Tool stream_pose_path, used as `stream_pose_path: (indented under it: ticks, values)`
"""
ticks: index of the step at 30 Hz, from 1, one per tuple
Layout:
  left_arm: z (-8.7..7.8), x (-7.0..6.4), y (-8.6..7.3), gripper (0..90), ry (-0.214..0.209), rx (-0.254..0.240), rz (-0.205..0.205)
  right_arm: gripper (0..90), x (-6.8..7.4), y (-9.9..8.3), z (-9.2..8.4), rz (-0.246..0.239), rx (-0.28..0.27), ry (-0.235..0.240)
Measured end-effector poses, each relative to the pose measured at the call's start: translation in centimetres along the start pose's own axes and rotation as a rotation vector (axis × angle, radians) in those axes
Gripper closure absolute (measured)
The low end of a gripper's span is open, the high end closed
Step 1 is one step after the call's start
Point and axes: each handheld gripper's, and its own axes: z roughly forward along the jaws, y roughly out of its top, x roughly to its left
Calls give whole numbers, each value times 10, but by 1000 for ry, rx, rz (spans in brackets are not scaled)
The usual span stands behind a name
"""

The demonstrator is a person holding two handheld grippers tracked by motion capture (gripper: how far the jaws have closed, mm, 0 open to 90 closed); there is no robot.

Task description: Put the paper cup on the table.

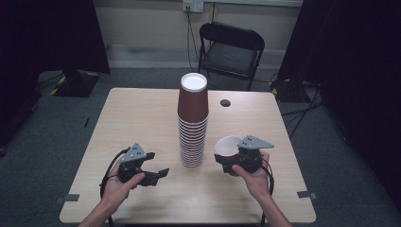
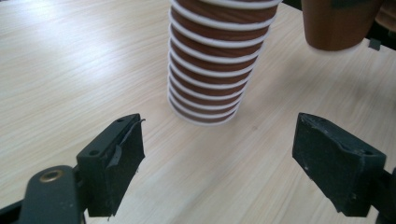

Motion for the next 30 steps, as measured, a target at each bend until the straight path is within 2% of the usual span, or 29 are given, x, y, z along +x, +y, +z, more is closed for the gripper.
stream_pose_path:
  ticks: [1,3,5,9,11,14,18,20,23,27,30]
  values:
    - [-2,1,-3,165,2,-7,-8,100,0,0,0,0,0,0]
    - [-4,5,-9,166,8,8,-14,100,-5,3,0,9,-11,-4]
    - [-6,7,-15,166,24,26,-16,100,-11,7,1,14,-24,-18]
    - [-7,12,-23,166,44,30,-36,101,-21,15,7,29,-32,-47]
    - [-7,14,-25,170,44,35,-34,100,-26,16,11,45,-39,-60]
    - [-7,13,-28,224,40,42,-25,101,-32,17,18,73,-48,-80]
    - [-10,14,-30,206,45,31,-4,101,-38,18,26,99,-61,-113]
    - [-11,15,-31,195,36,13,-34,101,-42,20,30,114,-60,-120]
    - [-13,18,-32,176,73,-9,-35,101,-47,22,36,122,-64,-137]
    - [-16,23,-32,171,75,-17,-61,101,-54,24,45,137,-75,-156]
    - [-16,23,-33,171,76,-9,-64,101,-57,23,53,136,-72,-157]
